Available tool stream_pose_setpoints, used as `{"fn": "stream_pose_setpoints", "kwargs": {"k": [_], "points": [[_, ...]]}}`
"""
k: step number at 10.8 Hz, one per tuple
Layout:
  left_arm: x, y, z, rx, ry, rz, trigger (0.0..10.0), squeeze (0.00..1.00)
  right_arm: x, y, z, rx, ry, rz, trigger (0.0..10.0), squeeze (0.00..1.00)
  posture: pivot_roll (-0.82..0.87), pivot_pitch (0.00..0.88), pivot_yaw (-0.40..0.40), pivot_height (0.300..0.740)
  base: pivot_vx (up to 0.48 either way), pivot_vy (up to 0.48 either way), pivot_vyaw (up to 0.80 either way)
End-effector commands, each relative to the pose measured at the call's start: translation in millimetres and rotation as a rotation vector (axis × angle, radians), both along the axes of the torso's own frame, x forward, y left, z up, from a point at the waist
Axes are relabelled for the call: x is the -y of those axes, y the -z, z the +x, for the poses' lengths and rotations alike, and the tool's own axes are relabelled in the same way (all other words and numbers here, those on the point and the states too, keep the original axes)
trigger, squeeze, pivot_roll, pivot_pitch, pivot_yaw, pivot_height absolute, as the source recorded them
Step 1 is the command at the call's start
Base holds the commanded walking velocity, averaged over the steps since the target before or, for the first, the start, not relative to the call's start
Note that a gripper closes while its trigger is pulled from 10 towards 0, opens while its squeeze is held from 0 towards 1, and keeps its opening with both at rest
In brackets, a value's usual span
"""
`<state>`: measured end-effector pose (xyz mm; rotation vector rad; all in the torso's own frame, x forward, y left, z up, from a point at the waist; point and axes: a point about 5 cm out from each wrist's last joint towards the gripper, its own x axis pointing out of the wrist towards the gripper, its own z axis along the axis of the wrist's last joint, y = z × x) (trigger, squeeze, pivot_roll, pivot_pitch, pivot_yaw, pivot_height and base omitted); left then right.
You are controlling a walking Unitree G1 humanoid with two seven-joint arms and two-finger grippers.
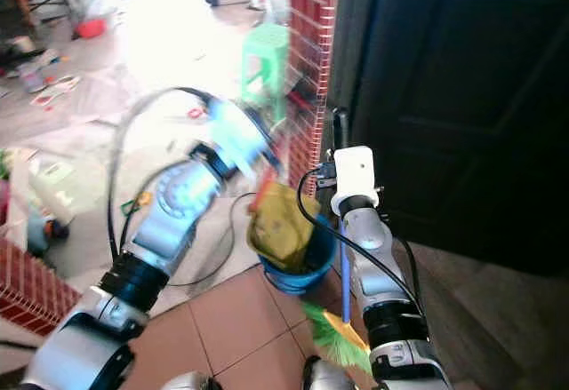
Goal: Sweep floor
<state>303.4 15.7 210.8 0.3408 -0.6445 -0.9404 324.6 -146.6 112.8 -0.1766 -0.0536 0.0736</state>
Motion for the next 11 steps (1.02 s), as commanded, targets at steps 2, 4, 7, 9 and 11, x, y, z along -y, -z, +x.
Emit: {"fn": "stream_pose_setpoints", "kwargs": {"k": [2,4,7,9,11], "points": [[12.4,-12,-22.7,0.218,0.164,0.175,10.0,0.0,-2.3,-9,4.6,0.038,-0.012,-0.01,10.0,0.0,-0.08,0.0,0.048,0.74,0.0,0.0,0.0],[13.7,-17,-27.0,0.316,0.175,0.241,10.0,0.0,-2.4,-9,4.6,0.037,-0.01,-0.01,10.0,0.0,-0.08,0.0,0.048,0.74,0.0,0.0,0.0],[-0.6,-28,-9.1,0.224,0.039,0.105,10.0,0.0,-2.8,-7,4.4,0.036,-0.011,-0.012,10.0,0.0,-0.08,0.0,0.049,0.74,0.0,0.0,0.0],[-50.0,-61,25.9,0.13,-0.259,-0.181,10.0,0.0,-2.0,-3,3.1,0.019,-0.015,-0.011,10.0,0.0,-0.08,0.0,0.046,0.74,0.0,0.0,0.0],[-91.4,-81,41.7,0.126,-0.426,-0.319,10.0,0.0,-4.7,0,2.0,0.006,-0.029,-0.007,10.0,0.0,-0.07,0.0,0.043,0.74,0.0,0.0,0.0]]}}
